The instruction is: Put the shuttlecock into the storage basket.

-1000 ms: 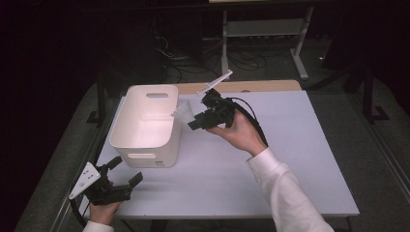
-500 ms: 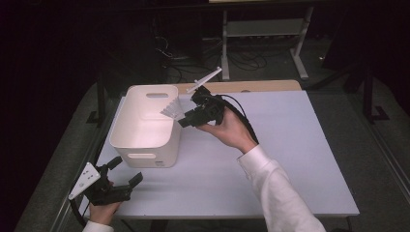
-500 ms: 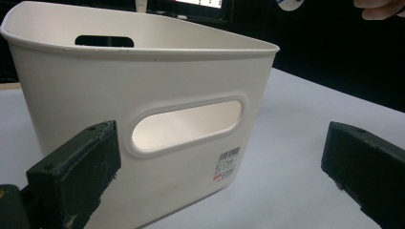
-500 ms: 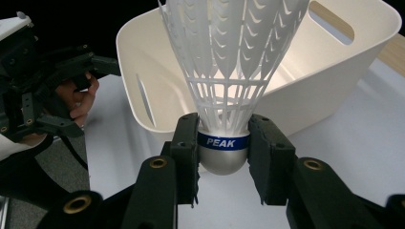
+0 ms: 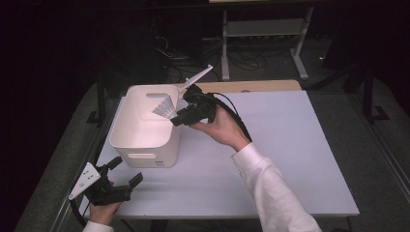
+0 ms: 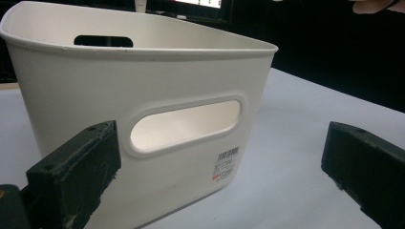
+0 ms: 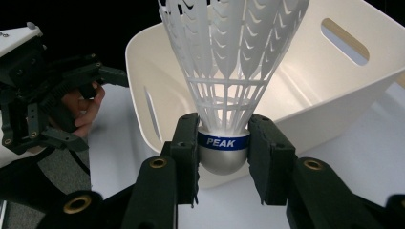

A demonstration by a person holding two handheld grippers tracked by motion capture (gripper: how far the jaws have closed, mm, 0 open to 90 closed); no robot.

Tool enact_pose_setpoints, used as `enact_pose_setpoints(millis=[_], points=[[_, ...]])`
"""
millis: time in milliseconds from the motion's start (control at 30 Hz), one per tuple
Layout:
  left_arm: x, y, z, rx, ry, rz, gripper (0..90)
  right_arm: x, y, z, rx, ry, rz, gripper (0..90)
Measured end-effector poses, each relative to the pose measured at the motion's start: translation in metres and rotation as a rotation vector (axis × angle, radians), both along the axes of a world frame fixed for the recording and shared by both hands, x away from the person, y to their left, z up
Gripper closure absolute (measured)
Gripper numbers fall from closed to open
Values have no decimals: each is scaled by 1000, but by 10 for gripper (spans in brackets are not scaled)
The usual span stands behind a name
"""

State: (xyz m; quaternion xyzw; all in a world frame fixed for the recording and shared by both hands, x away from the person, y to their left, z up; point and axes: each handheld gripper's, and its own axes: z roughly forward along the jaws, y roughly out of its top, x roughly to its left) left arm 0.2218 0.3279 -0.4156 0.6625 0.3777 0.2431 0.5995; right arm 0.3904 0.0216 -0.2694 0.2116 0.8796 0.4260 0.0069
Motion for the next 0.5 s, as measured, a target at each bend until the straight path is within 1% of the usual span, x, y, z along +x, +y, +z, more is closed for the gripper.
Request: enact_pose_setpoints(millis=[33, 67, 133, 167, 267, 300, 367, 467, 500], points=[[0, 0, 0, 2, -1, 0, 0, 1, 1, 0, -3, -7, 5, 643], [0, 0, 0, -1, 0, 1, 0, 1, 4, 0, 1, -1, 6, 643], [0, 0, 0, -1, -1, 0, 0, 1, 7, 0, -5, -8, 14, 643], [0, 0, 0, -1, 0, -1, 0, 1, 9, 0, -3, 5, 10, 643], [0, 0, 0, -4, 1, 0, 0, 2, 14, -2, 3, -3, 20, 643], [0, 0, 0, -5, 0, 0, 0, 1, 15, -2, 11, 6, 20, 643], [0, 0, 0, -3, 1, 0, 0, 1, 19, -4, 11, 3, 26, 643], [0, 0, 0, -2, -2, -4, 0, 1, 24, -4, 8, 12, 30, 643], [0, 0, 0, -2, -2, -4, 0, 2, 25, -4, 7, 4, 33, 643]])
